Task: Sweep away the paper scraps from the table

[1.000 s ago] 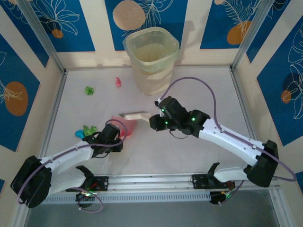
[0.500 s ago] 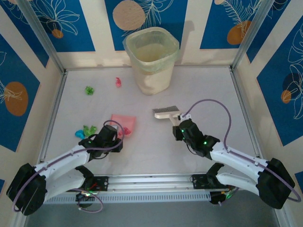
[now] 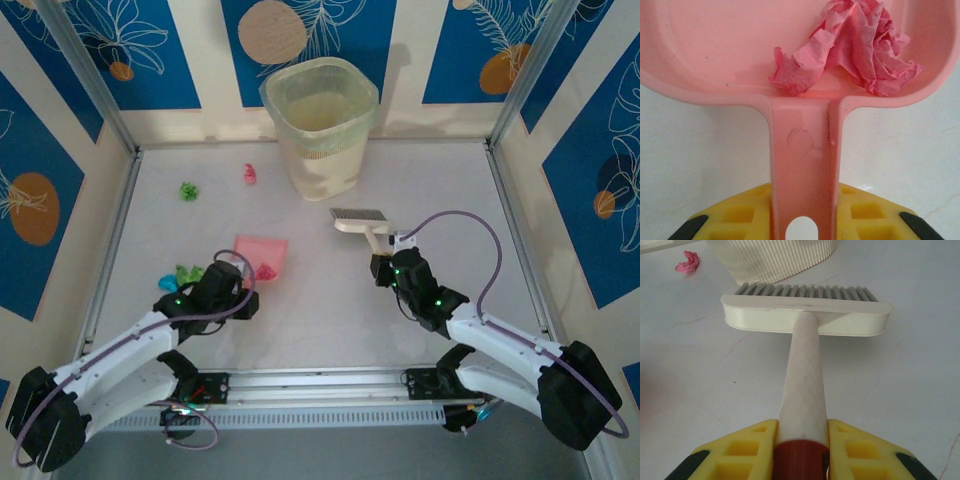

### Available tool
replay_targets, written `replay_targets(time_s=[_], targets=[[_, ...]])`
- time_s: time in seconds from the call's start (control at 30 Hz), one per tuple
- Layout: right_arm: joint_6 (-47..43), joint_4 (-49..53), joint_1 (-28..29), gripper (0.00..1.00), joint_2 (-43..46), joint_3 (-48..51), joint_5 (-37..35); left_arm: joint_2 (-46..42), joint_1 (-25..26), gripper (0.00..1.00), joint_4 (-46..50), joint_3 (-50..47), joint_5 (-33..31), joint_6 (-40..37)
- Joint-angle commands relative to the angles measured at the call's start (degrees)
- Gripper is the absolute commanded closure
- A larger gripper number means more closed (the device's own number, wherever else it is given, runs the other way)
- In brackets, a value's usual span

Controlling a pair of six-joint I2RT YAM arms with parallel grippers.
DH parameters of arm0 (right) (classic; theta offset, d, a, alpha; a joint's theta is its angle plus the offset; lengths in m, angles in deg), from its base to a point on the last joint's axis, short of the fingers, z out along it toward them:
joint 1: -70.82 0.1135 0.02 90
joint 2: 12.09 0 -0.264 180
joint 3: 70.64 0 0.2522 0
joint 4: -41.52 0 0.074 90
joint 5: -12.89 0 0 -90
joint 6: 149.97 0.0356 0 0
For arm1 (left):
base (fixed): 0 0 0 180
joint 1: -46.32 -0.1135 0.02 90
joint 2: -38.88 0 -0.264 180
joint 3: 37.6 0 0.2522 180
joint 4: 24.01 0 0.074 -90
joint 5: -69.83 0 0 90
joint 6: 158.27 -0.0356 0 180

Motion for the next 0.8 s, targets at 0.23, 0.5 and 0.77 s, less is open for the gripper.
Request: replay_targets(time_s=[0.23,0.5,0.77], targets=[[2.2,-3.1,-2.2,1.0,0.3,-0.2,0.6,5.6,6.3,1.0,12.3,23.0,-1.4,-0.9],[2.7,-1.8,-3.2,1.0,0.3,-0.7,1.0,20.2,6.9,1.0,21.4,46.7,-0.6,-5.6],[3.0,-1.6,-3.9,1.0,0.4,-1.0,2.2,37.4,6.4,1.0,32.2,75.5,2.4,-9.1]])
